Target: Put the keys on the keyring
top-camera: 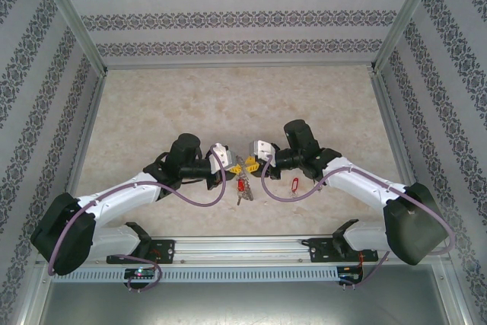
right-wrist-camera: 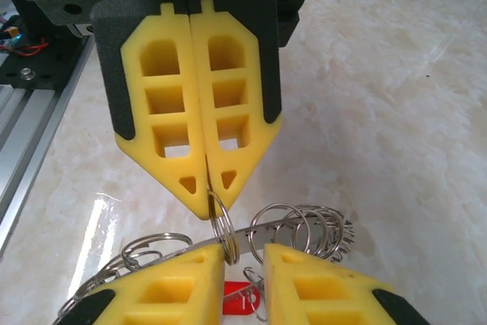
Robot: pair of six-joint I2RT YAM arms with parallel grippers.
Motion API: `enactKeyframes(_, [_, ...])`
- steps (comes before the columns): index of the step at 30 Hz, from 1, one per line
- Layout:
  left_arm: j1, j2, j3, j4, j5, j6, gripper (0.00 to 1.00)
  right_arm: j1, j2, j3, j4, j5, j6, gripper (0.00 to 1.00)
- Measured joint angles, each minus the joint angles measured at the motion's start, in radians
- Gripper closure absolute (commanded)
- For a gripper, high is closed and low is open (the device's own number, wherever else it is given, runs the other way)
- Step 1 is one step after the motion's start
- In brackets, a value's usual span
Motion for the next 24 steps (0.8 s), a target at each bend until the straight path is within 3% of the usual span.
enactKeyframes(7, [0.0,0.0,-0.003,0.011,0.0,-0.008,1.0,0.0,0.019,0.0,0.0,-0.04,0.001,0.86])
enactKeyframes(9, [0.0,0.0,-0.003,0.013,-0.001,-0.011,1.0,0.0,0.025,0.001,-0.001,-0.051,0.003,0.93])
enactKeyframes(15, [0.0,0.0,-0.006,0.014,-0.008,-0.014,1.0,0.0,0.026,0.001,-0.005,-0.053,0.003,1.0])
enactKeyframes(19, [0.0,0.0,-0.006,0.013,-0.007,-0.011,0.85,0.0,0.023,0.001,-0.008,-0.051,0.002,1.0])
enactKeyframes(24, [0.0,0.001,-0.002,-0.011,-0.005,0.01,0.8,0.0,0.013,0.001,-0.025,-0.051,-0.003,1.0])
